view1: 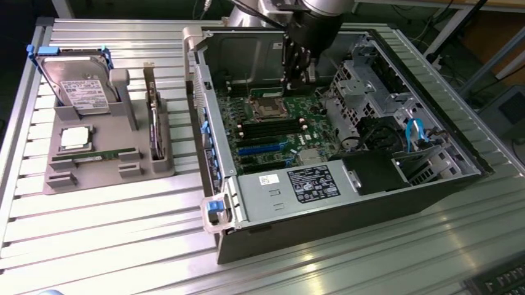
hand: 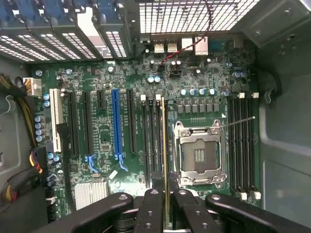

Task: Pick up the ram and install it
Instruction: 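Insert the ram into the slot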

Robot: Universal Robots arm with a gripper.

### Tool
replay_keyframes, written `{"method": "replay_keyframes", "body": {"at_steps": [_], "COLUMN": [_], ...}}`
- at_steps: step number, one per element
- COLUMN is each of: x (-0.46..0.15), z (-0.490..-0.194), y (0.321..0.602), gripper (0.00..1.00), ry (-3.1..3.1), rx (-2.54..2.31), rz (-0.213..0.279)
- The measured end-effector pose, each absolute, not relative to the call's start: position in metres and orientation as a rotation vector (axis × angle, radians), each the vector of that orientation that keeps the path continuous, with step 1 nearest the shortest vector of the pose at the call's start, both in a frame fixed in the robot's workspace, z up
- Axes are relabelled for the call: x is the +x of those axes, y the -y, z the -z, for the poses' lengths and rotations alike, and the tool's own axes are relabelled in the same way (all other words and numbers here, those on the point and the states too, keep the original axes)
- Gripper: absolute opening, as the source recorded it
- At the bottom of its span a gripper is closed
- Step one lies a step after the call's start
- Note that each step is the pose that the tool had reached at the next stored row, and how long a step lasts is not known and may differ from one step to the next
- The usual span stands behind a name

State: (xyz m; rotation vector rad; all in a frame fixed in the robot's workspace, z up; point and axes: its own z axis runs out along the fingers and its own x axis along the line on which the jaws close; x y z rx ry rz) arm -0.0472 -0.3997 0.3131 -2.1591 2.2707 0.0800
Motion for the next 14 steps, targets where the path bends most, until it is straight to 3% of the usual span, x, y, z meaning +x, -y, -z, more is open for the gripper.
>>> {"method": "replay_keyframes", "body": {"at_steps": [14], "x": [-0.049], "z": [-0.283], "y": [0.397], "gripper": [0.14], "ry": [-2.271], "rx": [-2.159], "rz": [-0.080]}}
